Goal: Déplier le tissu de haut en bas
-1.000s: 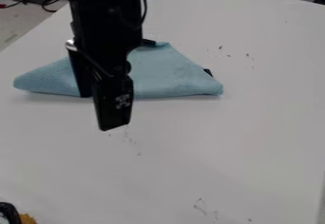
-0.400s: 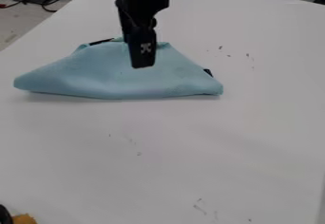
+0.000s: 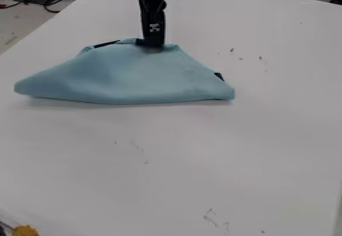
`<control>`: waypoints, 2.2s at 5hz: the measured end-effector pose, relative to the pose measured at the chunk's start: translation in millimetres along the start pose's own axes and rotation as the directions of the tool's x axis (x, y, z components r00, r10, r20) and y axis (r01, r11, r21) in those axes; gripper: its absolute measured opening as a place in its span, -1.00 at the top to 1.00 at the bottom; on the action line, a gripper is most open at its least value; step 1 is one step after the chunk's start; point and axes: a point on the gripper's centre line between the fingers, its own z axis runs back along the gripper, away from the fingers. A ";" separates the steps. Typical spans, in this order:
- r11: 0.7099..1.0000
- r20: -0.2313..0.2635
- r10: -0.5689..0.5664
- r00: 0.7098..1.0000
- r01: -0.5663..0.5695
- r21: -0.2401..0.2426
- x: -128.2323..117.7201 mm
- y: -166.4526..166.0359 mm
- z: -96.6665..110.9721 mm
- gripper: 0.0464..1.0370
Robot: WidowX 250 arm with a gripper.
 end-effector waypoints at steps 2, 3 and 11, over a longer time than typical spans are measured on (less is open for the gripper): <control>0.997 0.011 -0.071 0.997 0.071 0.015 7.6 43.8 -29.0 -0.93; 0.990 0.054 -0.139 0.989 0.139 -0.005 2.9 55.2 -46.1 -0.93; 0.980 0.064 -0.187 0.980 0.190 -0.054 -8.2 73.7 -90.5 0.92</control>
